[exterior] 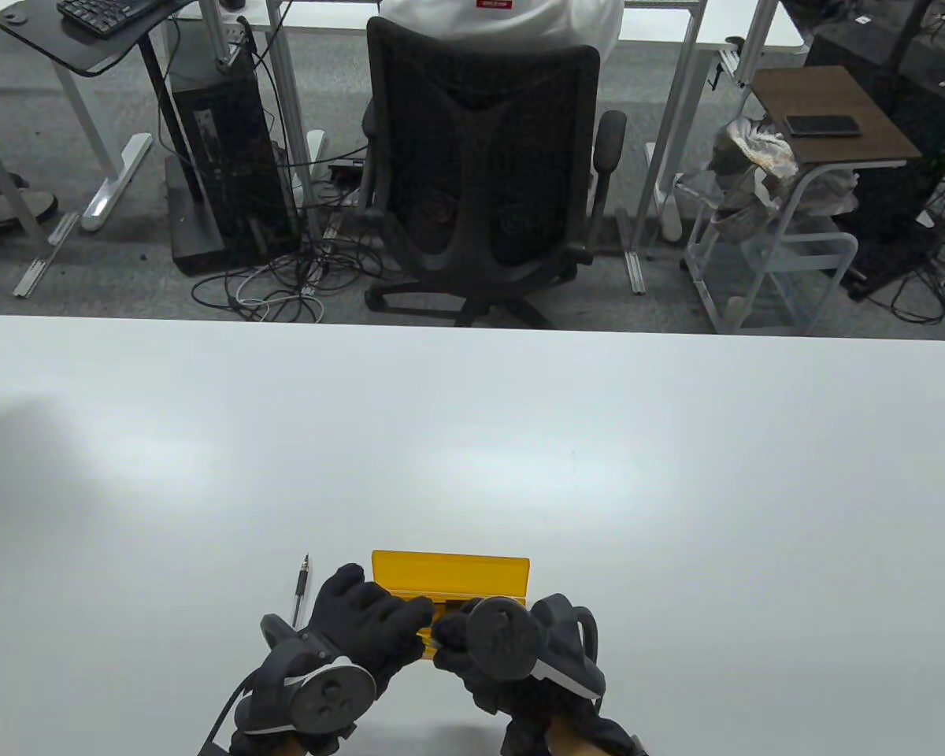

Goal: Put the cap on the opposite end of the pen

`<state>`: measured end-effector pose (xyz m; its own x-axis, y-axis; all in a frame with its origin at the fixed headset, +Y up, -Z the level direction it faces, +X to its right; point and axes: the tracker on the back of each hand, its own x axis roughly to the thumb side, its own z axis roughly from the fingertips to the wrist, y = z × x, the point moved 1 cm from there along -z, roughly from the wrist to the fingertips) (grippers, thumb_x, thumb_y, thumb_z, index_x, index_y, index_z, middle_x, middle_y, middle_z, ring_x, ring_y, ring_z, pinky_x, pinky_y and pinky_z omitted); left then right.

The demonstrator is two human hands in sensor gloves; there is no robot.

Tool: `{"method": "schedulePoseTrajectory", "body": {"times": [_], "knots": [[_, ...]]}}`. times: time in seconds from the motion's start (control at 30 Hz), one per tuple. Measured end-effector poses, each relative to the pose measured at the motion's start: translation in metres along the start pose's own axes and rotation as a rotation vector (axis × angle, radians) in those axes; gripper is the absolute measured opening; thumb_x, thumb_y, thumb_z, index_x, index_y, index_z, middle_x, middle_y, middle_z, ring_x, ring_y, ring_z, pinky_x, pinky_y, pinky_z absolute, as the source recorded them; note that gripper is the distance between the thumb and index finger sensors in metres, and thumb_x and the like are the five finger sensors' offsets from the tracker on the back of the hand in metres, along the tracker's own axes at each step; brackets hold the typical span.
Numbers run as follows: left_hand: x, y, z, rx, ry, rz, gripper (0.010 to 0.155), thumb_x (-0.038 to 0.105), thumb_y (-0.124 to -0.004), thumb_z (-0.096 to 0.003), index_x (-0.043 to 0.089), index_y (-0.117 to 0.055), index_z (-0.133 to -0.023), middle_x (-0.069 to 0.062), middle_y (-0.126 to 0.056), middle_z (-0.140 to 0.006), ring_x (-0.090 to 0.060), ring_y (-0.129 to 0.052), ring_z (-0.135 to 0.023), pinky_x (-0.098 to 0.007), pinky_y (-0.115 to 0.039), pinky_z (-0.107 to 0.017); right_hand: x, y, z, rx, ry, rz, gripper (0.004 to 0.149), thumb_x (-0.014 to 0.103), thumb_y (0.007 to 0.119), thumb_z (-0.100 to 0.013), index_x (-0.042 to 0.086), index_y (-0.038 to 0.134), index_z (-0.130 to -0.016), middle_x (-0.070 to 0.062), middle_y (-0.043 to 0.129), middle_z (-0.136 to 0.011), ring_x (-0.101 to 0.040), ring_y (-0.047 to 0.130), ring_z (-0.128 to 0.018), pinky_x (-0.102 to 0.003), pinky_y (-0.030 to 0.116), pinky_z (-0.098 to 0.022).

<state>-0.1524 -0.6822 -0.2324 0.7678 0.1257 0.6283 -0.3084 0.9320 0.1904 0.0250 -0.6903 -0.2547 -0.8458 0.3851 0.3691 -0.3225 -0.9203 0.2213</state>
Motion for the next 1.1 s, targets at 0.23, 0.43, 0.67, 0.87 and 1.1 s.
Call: {"method": "schedulePoseTrajectory", "body": {"times": [0.23, 0.43, 0.67, 0.87, 1.1], "knots": [[-0.023, 0.001, 0.007, 0.033, 0.138, -0.013, 0.069, 0.039, -0.087, -0.0493, 0.013, -0.062, -0.108, -0.017, -0.077, -0.104, -0.041, -0.071, -0.092, -0.07, -0.047, -0.07, -0.017, -0.007, -0.002, -0.024, 0.132, 0.06, 0.046, 0.036, 0.082, -0.042, 0.012, 0.09, -0.08, -0.01, 0.095, -0.061, -0.02, 0.096, -0.04, -0.039, 0.084, -0.033], [-0.041, -0.005, 0.012, 0.005, 0.259, 0.06, 0.064, 0.039, -0.085, -0.051, 0.013, -0.067, -0.106, -0.017, -0.083, -0.1, -0.041, -0.076, -0.088, -0.07, -0.049, -0.069, -0.048, -0.035, 0.01, -0.19, 0.408, 0.095, 0.048, 0.037, 0.085, -0.043, 0.007, 0.089, -0.08, -0.011, 0.1, -0.055, -0.017, 0.101, -0.031, -0.036, 0.087, -0.026], [-0.042, -0.009, 0.009, -0.03, 0.267, 0.031, 0.061, 0.039, -0.085, -0.0506, 0.013, -0.071, -0.104, -0.016, -0.086, -0.097, -0.04, -0.079, -0.085, -0.07, -0.05, -0.069, -0.096, 0.001, -0.003, 0.064, 0.747, 0.284, 0.049, 0.036, 0.09, -0.042, 0.003, 0.089, -0.079, -0.013, 0.103, -0.051, -0.015, 0.102, -0.025, -0.034, 0.088, -0.022], [-0.048, -0.012, 0.011, -0.057, 0.295, 0.02, 0.062, 0.04, -0.085, -0.0504, 0.013, -0.071, -0.104, -0.016, -0.087, -0.096, -0.04, -0.08, -0.085, -0.07, -0.05, -0.069, -0.11, 0.033, -0.01, 0.275, 0.85, 0.467, 0.049, 0.036, 0.09, -0.041, 0.003, 0.09, -0.078, -0.012, 0.105, -0.051, -0.013, 0.103, -0.026, -0.034, 0.089, -0.022], [-0.053, -0.015, 0.012, -0.081, 0.321, 0.024, 0.062, 0.04, -0.085, -0.0504, 0.013, -0.071, -0.104, -0.016, -0.087, -0.096, -0.04, -0.08, -0.084, -0.069, -0.051, -0.069, -0.111, 0.03, -0.006, 0.295, 0.849, 0.423, 0.053, 0.037, 0.092, -0.04, 0.005, 0.087, -0.082, -0.011, 0.105, -0.057, -0.017, 0.104, -0.031, -0.037, 0.089, -0.025]]}}
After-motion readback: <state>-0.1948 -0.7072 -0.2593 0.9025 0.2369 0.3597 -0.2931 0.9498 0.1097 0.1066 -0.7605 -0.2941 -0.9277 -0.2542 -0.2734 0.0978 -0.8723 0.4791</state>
